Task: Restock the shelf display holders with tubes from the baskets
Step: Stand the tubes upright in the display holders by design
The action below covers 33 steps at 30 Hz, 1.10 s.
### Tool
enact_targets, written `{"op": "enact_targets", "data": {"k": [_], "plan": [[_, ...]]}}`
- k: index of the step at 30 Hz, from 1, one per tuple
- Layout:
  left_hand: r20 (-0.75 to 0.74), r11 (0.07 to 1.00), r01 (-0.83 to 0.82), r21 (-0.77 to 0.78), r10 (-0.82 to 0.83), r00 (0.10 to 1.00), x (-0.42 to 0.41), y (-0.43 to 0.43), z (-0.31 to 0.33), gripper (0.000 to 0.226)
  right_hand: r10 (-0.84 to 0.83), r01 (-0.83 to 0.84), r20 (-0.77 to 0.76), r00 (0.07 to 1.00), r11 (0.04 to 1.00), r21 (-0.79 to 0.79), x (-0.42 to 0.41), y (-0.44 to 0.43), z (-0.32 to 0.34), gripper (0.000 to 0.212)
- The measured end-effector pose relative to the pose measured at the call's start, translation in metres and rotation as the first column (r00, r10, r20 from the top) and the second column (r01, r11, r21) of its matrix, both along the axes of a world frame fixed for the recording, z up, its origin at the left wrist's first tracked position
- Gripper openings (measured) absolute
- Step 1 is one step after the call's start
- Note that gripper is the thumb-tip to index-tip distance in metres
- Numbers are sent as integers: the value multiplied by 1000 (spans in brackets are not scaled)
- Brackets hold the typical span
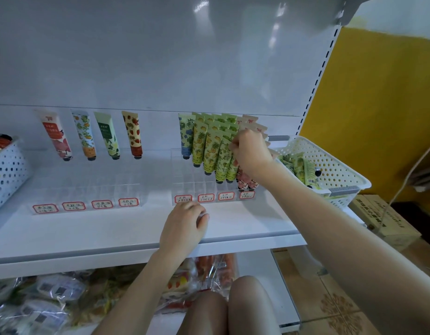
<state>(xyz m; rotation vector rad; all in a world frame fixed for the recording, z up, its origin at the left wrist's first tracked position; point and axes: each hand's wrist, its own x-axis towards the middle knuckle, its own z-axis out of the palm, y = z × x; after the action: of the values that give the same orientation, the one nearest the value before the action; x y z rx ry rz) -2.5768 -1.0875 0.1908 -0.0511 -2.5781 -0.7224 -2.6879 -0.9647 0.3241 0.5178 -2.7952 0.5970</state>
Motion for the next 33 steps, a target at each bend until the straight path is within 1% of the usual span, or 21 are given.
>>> {"op": "enact_targets", "data": {"k": [4,7,12,16,18,20,21,22,23,24,25,27,29,33], "plan": [[11,1000,3,-7,-3,1000,1,0,0,15,29,-27,13,1000,991,-129,7,4,1,21],[26,1000,8,-6,-7,1000,1,0,1,18,52,-46,25,998,980,-191,11,6,0,24],[37,1000,-2,-7,2,999,1,0,1,18,64,-63,0,998,978,-201,13,7,2,25],[43,1000,3,-6,-3,999,1,0,4,20,52,-60,-57,997,986,-156,14,8,4,28],[77,1000,0,-8,1,997,3,2,7,29,45,-61,-128,991,991,-118,16,9,5,29],[83,1000,3,-21,-1,997,5,5,13,50,48,-68,-202,978,993,-97,19,12,9,30],[88,1000,10,-27,-8,996,7,8,16,54,46,-69,-230,972,993,-91,21,14,12,30],[97,999,15,-35,-12,995,8,11,21,51,43,-68,-249,968,994,-91,22,16,16,30],[82,999,19,-35,-16,997,8,14,24,41,40,-67,-259,965,993,-97,22,19,20,30],[48,999,26,-25,-25,999,7,17,28,33,33,-63,-264,964,993,-104,23,23,24,30],[17,999,36,-16,-36,999,6,22,33,30,23,-54,-264,964,992,-111,23,27,28,30],[-24,999,49,-4,-50,998,1,31,42,28,2,-36,-261,965,992,-125,24,39,35,29],[-73,997,79,-25,-81,994,-2,43,51,24,-24,-11,-264,964,992,-128,22,57,40,29],[-118,985,144,-90,-154,981,-7,72,73,27,-137,116,-249,959,989,-97,18,106,47,27]]}}
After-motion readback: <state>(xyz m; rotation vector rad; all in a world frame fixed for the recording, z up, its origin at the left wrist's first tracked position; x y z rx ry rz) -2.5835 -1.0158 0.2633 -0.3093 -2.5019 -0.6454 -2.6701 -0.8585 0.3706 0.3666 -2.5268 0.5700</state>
